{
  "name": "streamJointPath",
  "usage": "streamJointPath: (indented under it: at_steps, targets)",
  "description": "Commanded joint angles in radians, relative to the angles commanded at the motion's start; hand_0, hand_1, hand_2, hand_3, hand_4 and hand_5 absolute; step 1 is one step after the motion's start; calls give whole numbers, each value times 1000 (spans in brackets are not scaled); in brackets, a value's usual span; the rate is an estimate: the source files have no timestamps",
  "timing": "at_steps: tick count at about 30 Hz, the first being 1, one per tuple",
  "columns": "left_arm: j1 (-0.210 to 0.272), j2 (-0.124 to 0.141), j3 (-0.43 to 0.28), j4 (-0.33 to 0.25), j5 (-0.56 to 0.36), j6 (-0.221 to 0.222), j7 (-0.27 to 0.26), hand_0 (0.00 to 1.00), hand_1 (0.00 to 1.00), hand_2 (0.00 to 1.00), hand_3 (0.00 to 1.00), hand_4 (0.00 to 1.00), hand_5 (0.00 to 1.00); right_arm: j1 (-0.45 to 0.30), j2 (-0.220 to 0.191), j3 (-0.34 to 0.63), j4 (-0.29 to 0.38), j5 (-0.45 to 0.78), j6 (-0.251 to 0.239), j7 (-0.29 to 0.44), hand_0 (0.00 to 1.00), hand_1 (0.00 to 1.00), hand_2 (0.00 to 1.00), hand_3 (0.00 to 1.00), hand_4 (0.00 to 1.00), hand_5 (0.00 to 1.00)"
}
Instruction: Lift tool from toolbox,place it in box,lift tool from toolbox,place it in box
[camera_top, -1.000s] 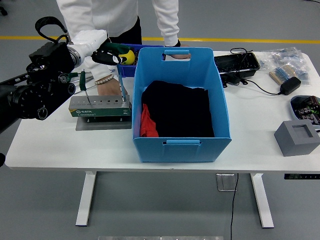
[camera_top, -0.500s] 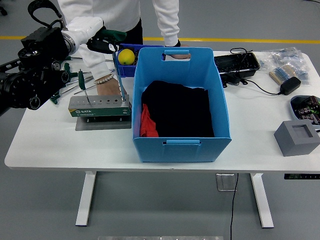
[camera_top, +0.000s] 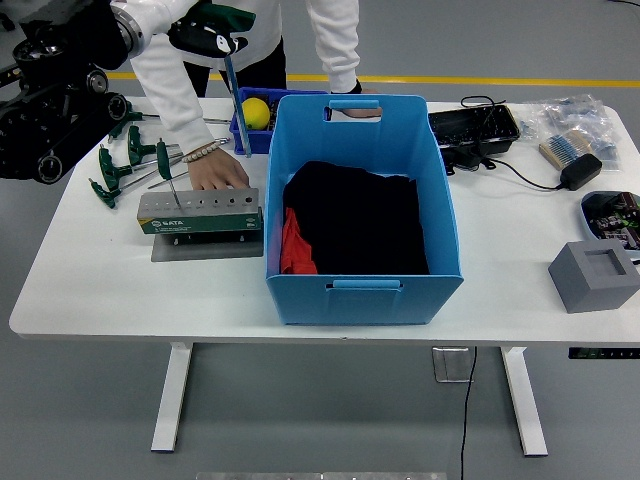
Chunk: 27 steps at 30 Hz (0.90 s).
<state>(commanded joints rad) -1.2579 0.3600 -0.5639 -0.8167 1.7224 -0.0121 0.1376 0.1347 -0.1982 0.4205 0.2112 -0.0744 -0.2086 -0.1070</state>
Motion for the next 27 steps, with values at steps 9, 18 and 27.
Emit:
streamJointPath:
  at_steps: [9,18,27]
  targets:
    - [-16,-2,-64,-121,18,-12,26,41,2,2,8,712,540,0,0,-1,1,1,-4,2,654,643,711,565,799,694]
    - [15,-75,-12,-291,-1,-5,31,41,2,2,8,712,540,5,-1,-4,4,1,-2,2,654,644,711,565,798,693]
    - [21,-141,141,-344,-49,28,-12,45,2,2,12,712,538,9,-3,-19,4,22,-1,10,654,642,712,564,796,691]
